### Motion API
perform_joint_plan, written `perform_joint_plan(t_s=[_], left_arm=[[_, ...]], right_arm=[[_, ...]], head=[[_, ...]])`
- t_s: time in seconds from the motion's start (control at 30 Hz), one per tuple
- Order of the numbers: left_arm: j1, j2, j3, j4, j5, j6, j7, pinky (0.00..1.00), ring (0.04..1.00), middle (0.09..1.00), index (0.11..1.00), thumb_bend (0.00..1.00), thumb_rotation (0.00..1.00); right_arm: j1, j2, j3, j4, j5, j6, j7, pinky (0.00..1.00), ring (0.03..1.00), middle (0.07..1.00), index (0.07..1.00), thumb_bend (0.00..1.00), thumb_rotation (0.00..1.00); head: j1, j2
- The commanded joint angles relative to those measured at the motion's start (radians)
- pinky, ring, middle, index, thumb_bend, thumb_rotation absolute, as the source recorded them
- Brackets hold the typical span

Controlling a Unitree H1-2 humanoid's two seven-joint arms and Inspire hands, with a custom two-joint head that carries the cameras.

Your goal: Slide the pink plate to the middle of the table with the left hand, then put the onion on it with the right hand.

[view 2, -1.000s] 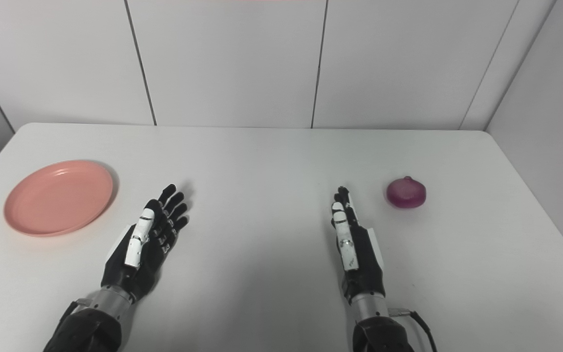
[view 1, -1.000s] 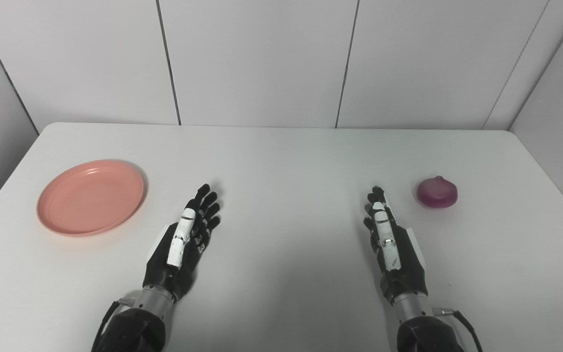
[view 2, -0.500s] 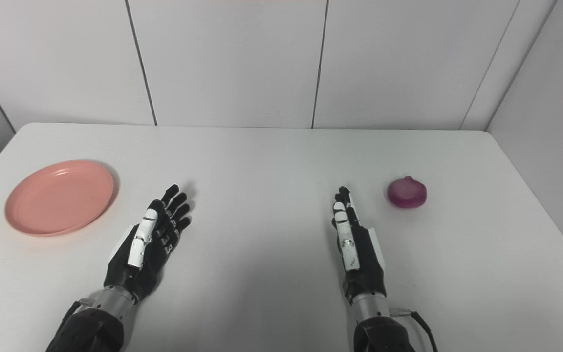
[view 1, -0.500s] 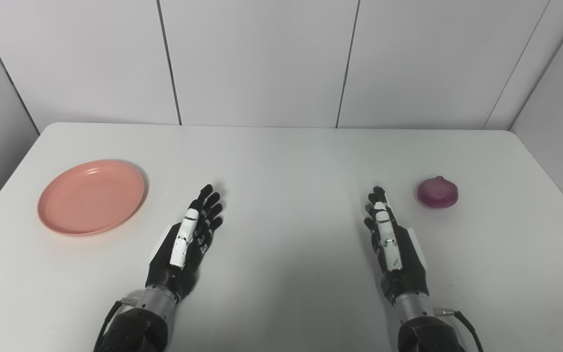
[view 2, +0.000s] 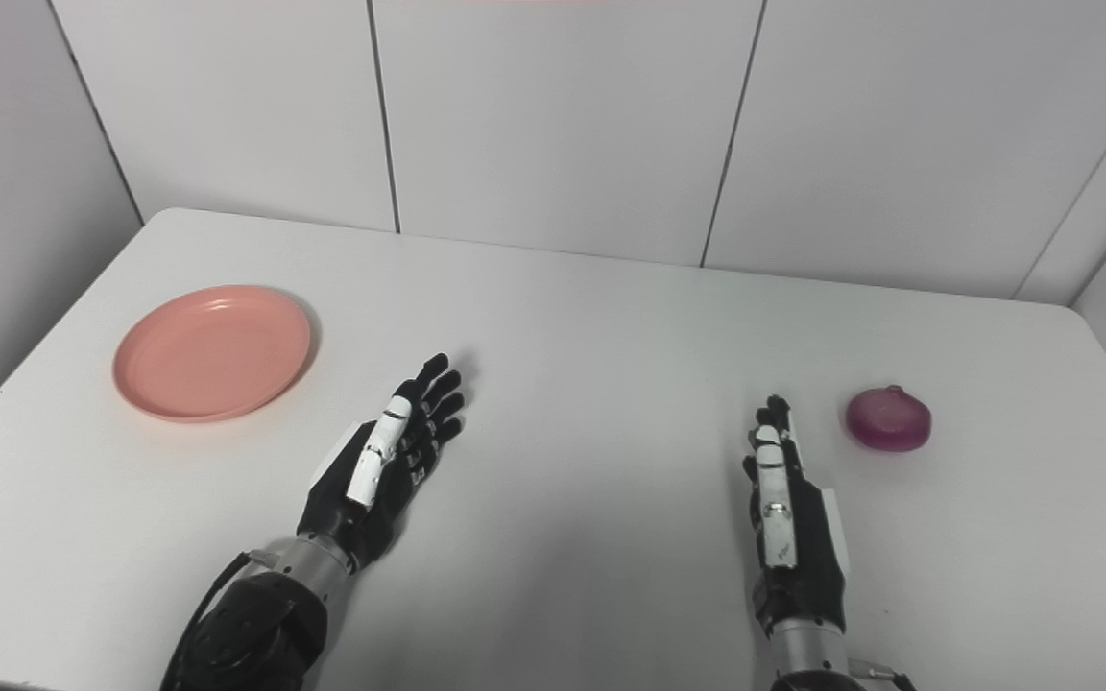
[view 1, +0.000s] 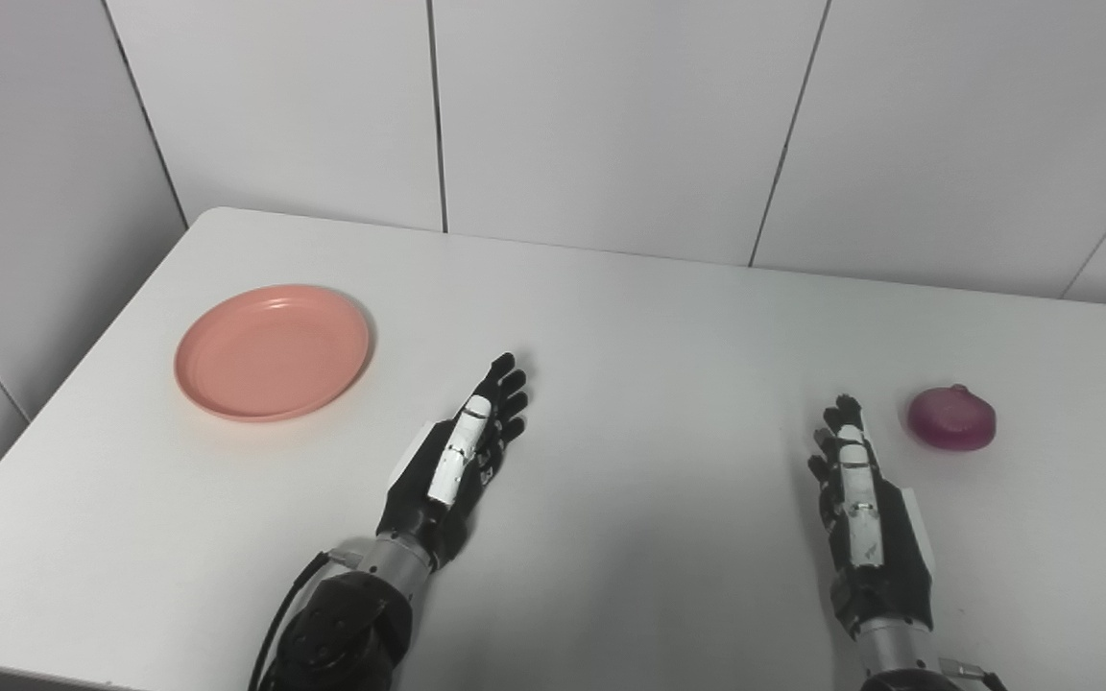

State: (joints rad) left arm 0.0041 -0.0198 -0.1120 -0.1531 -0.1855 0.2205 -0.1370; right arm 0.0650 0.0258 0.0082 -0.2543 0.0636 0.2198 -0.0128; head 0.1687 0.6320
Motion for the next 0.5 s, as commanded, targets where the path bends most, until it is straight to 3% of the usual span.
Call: perform_joint_plan(t_s=[0.0,0.47], left_arm=[[0.007,-0.033,-0.011,-0.017,0.005,-0.015,0.007,1.0,0.997,1.0,1.0,0.44,1.0],[0.0,-0.044,-0.021,-0.003,0.006,-0.015,0.021,1.0,1.0,1.0,1.0,0.47,0.98]], right_arm=[[0.011,-0.02,-0.003,-0.036,0.012,-0.021,0.023,1.0,1.0,1.0,1.0,0.15,1.0],[0.01,-0.022,-0.016,-0.031,0.021,-0.022,0.048,1.0,1.0,1.0,1.0,0.14,1.0]], head=[[0.014,-0.004],[0.029,-0.021]])
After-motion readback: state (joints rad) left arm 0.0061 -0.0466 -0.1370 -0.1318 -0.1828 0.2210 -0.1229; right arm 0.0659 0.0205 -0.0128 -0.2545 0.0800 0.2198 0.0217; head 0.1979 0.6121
